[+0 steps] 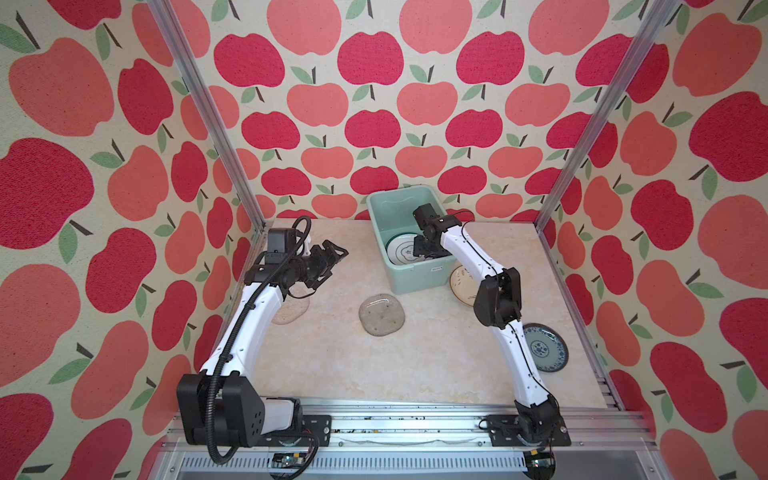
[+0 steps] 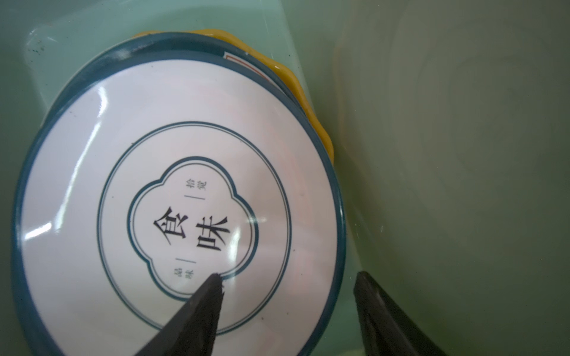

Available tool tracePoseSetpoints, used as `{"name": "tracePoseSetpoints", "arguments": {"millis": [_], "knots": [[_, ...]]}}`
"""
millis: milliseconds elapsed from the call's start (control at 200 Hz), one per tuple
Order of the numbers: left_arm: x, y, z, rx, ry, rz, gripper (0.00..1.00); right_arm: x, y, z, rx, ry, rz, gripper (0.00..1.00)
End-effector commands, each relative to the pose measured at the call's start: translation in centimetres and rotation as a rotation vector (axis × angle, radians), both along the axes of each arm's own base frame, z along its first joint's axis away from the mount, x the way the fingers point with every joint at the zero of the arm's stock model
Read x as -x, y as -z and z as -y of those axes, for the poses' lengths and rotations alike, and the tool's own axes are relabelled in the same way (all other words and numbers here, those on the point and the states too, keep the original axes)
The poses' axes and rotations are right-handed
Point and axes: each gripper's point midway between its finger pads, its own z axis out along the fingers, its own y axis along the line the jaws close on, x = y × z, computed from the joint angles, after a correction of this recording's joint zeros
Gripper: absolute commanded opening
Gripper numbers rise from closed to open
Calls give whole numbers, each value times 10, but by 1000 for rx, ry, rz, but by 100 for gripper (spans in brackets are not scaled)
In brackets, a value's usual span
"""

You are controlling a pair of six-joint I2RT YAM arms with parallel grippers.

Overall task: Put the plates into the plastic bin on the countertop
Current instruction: 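Lower the white plate onto the stack and open the right gripper, then withdraw the right gripper from the bin and move both grippers toward the cream plate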

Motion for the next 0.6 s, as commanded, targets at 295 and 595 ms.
{"name": "tracePoseSetpoints", "arguments": {"millis": [295,595], "knots": [[25,-35,-5,-30,5,94,92,11,-151,-23,-53,-134,304,71],[60,-59,-7,-43,6,119,92,49,-218,-5,-87,-149,368,70]]}}
